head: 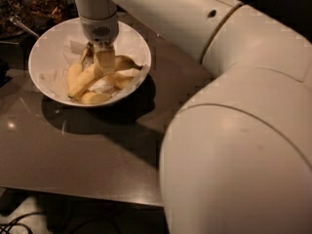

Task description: Pick banana from white bowl

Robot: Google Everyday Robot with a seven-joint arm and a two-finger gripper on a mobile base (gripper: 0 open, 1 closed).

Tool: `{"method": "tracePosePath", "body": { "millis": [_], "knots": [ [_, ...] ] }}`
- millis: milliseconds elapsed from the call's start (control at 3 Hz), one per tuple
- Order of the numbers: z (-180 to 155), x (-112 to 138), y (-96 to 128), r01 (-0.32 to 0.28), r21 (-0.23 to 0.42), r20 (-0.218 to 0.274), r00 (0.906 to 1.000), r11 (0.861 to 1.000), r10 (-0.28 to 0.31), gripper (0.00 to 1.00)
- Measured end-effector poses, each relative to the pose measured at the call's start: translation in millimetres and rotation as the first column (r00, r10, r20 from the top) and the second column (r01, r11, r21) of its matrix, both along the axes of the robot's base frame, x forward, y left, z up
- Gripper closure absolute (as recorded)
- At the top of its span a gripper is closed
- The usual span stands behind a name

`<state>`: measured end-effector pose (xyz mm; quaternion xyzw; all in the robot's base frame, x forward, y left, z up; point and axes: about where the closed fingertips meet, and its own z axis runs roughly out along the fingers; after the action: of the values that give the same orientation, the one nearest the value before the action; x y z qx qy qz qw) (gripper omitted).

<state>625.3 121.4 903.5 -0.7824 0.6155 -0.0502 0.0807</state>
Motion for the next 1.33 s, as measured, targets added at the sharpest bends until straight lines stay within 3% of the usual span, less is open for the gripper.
{"method": "tracePosePath", "body": {
  "millis": [667, 1333],
  "knots": [
    [58, -55, -28, -0.019, 0.125, 0.104, 0.9946, 0.992, 0.006, 1.0],
    [71, -66, -25, -0.04, 0.146, 0.123, 0.9922, 0.989, 0.022, 1.0]
  ]
}}
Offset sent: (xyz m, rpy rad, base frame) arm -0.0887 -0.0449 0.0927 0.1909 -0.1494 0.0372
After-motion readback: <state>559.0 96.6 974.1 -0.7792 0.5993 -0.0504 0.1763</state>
